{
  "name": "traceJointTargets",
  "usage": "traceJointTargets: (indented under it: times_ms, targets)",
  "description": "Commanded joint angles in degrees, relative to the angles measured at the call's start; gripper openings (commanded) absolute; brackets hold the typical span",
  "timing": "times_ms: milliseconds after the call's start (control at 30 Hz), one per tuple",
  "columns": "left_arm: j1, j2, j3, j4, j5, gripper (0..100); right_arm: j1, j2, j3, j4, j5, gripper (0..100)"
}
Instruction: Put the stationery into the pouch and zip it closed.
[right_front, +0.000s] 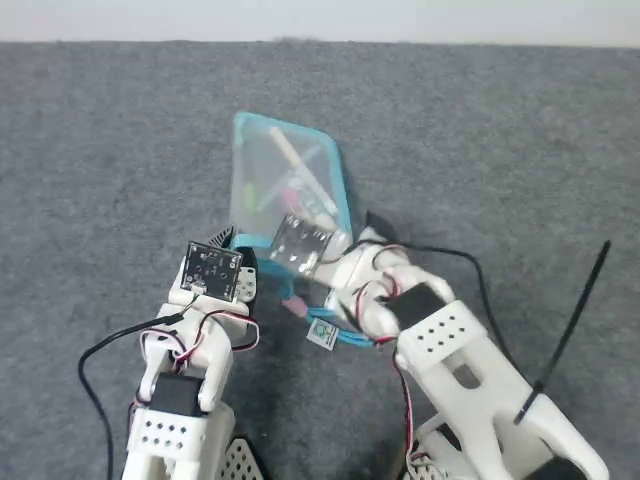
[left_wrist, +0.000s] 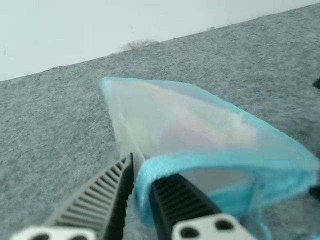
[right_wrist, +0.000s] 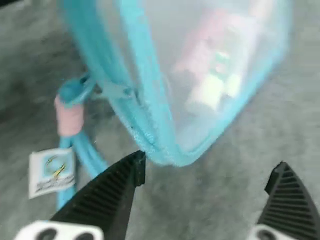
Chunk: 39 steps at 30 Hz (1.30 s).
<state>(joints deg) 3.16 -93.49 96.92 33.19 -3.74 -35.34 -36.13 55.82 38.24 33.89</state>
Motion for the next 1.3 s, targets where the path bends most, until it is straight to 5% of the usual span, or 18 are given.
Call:
traceJointTargets:
  times_ms: [0,167,433,600,833,1067,1267]
  targets:
    - [0.44,-0.53,-2.86,0.09,-0.53,1,0.31,0.75,-1.93,-6.99,0.62,25.5]
    - [0.35,-0.53,-2.86,0.18,-0.44,1,0.48,1.63,-1.93,-12.35,0.35,0.0]
    - [0.44,-0.88,-2.86,0.18,-0.44,1,4.44,0.75,-3.69,-7.78,-0.62,0.6]
    - [0.44,-0.97,-6.37,4.04,-0.44,1,9.01,1.27,-12.22,0.84,-13.19,0.6]
    - [0.44,-0.97,-13.58,14.07,-0.26,2,9.10,14.46,-27.08,13.76,-18.02,0.6]
    - [0.44,-0.97,-17.36,19.43,-0.26,16,9.01,24.84,-34.20,16.04,-20.57,0.6]
    - [-0.09,-0.97,-18.07,19.69,-0.35,17,9.01,25.10,-34.20,15.78,-20.92,0.6]
